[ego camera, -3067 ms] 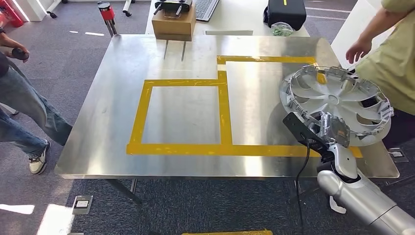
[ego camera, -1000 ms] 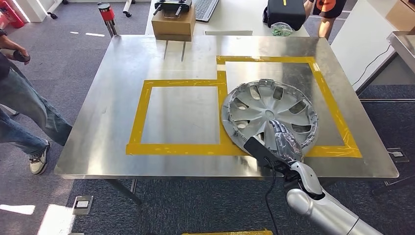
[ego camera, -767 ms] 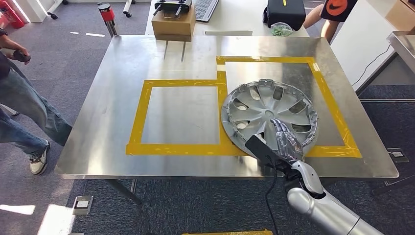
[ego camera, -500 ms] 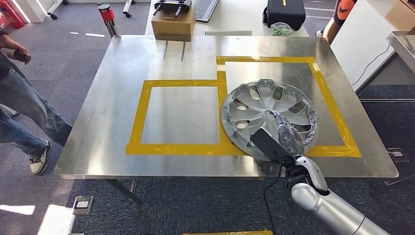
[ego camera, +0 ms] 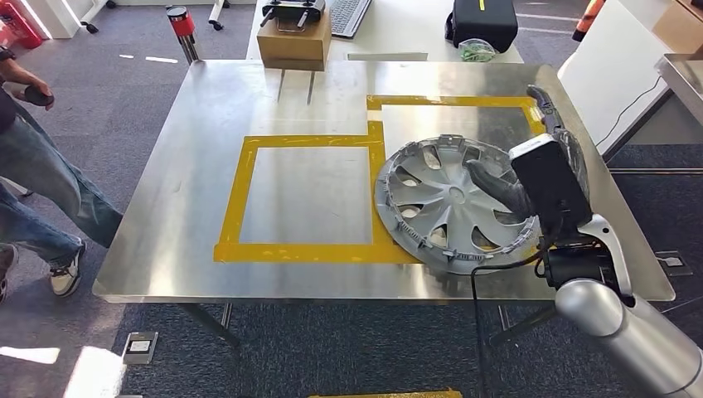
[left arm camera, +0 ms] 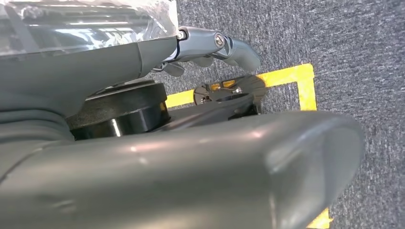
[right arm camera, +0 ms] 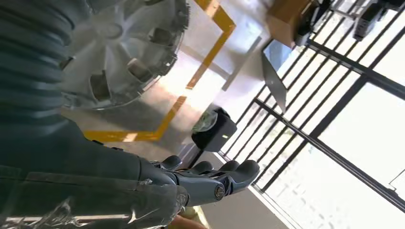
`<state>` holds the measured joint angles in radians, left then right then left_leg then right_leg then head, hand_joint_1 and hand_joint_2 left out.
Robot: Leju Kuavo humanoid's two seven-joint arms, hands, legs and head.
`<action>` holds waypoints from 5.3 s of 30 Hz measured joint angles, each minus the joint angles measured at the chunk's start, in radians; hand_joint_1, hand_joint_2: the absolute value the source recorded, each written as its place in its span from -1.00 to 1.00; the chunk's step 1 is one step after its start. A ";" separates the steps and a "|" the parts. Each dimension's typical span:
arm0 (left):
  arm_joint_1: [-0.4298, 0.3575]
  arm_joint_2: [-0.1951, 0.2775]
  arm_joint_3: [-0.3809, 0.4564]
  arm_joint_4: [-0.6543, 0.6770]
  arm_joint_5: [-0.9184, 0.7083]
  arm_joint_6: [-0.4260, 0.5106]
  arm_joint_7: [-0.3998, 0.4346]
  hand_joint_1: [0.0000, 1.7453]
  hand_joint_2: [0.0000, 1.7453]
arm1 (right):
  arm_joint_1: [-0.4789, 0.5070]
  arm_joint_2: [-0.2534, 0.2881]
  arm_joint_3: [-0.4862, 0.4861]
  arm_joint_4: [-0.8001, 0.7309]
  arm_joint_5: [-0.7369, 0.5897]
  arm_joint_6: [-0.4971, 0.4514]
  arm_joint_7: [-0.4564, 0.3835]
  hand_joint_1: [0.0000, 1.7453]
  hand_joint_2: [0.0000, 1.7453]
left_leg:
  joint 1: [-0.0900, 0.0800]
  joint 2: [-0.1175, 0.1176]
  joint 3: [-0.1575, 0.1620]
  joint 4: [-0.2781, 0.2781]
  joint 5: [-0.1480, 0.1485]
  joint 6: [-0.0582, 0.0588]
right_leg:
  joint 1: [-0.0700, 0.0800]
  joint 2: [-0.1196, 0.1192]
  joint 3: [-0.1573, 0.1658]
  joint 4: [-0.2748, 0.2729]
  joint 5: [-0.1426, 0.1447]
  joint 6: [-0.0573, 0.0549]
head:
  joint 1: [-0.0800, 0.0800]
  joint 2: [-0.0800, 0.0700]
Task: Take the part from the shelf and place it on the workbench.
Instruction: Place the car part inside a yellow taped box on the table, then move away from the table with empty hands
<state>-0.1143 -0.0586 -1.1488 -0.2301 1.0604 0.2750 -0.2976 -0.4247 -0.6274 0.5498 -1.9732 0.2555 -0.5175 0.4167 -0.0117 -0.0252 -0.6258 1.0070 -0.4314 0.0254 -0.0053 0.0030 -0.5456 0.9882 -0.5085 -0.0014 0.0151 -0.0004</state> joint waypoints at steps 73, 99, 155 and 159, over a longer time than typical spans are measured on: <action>0.012 0.033 0.107 0.001 0.122 0.000 -0.027 -1.00 -1.00 | 0.164 -0.095 -0.202 -0.402 -0.065 -0.176 -0.099 -1.00 -1.00 | 0.007 0.010 0.170 -0.024 -0.120 -0.004 | -0.014 -0.014 -0.112 0.013 0.123 0.015 | -0.010 0.000; 0.016 0.038 0.135 0.002 0.170 0.007 -0.053 -1.00 -1.00 | 0.588 0.076 -0.324 -0.318 -0.333 -0.176 -0.470 -1.00 -1.00 | 0.008 0.018 0.084 0.130 -0.114 -0.023 | -0.008 -0.018 -0.069 0.031 0.055 -0.018 | -0.010 0.000; 0.011 0.029 0.136 0.004 0.160 0.043 -0.066 -1.00 -1.00 | 0.554 0.328 -0.139 0.574 -0.497 -0.112 -0.558 -1.00 -1.00 | 0.009 0.003 -0.098 0.200 -0.100 -0.044 | -0.012 -0.028 0.068 -0.031 -0.015 -0.035 | -0.010 0.000; 0.014 0.029 0.134 0.004 0.156 0.047 -0.065 -1.00 -1.00 | 0.497 0.408 -0.092 0.892 -0.621 -0.023 -0.608 -1.00 -1.00 | 0.013 0.024 -0.028 0.175 -0.058 -0.050 | -0.011 -0.080 0.047 -0.013 -0.012 -0.030 | -0.018 0.000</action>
<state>-0.1004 -0.0298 -1.0147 -0.2261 1.2162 0.3216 -0.3622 0.0727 -0.2194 0.4580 -1.0812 -0.3658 -0.5400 -0.1912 0.0013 -0.0017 -0.6539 1.1818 -0.4895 -0.0241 -0.0161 -0.0773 -0.4990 0.9755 -0.5205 -0.0314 -0.0030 -0.0004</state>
